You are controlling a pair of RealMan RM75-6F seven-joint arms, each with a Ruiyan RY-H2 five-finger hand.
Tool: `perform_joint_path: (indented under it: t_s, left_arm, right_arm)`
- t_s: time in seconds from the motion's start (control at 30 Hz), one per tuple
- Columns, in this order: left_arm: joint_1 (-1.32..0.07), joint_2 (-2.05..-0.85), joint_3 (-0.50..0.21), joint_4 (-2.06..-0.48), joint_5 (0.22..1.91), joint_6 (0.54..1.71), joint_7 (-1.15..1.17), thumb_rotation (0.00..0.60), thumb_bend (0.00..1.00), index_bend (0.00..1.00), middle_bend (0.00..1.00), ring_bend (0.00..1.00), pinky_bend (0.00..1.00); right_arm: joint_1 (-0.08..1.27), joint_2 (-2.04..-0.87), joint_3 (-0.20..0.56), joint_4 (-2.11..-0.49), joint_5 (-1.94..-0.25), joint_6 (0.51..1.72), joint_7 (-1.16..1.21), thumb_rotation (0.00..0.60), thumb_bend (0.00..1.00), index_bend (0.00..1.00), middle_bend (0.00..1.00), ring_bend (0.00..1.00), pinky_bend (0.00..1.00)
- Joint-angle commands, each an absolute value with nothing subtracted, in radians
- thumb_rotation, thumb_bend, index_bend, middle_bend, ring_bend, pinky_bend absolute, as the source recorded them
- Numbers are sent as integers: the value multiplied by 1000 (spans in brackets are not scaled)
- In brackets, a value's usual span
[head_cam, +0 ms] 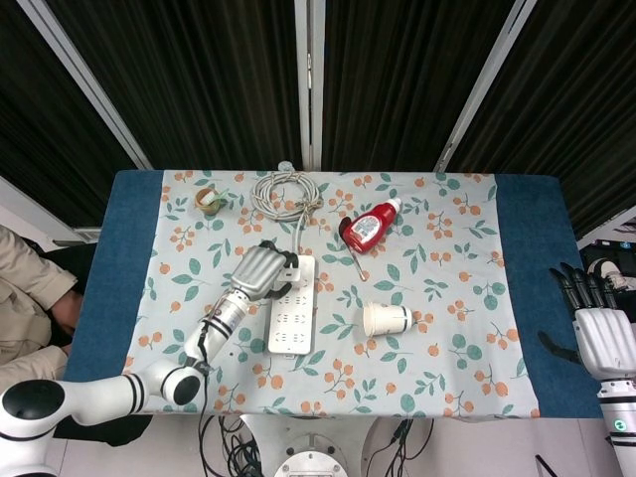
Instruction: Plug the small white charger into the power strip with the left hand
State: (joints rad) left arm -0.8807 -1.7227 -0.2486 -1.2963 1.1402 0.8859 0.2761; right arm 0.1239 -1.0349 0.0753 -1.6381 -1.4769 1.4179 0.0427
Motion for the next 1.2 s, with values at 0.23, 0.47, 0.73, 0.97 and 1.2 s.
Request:
perform_joint_path:
  t_s: [0.23, 0.47, 0.73, 0.97, 1.2]
  left_arm:
    - [-888, -1721, -244, -1292, 1127, 882, 286, 600, 540, 656, 701, 491, 253]
    - [-895, -1716, -237, -1291, 1109, 875, 309, 600, 541, 656, 701, 491, 253]
    - [-910, -1720, -227, -1284, 1104, 877, 353, 600, 541, 657, 702, 491, 245]
    - [-936, -1725, -216, -1290, 1090, 876, 444, 600, 544, 667, 722, 508, 217]
    - [-966, -1718, -206, -1322, 1035, 875, 582, 600, 544, 686, 755, 547, 202]
  right_arm:
    - [125, -1034, 75, -1642, -1476, 1416, 37, 600, 146, 0, 0, 0, 0]
    - [122, -1033, 75, -1643, -1474, 1419, 37, 600, 147, 0, 0, 0, 0]
    - [121, -1033, 74, -1643, -1475, 1420, 37, 600, 146, 0, 0, 0, 0]
    - [114, -1030, 73, -1640, -1477, 1428, 44, 600, 146, 0, 0, 0, 0]
    - [111, -1032, 72, -1631, -1479, 1432, 55, 600, 146, 0, 0, 0, 0]
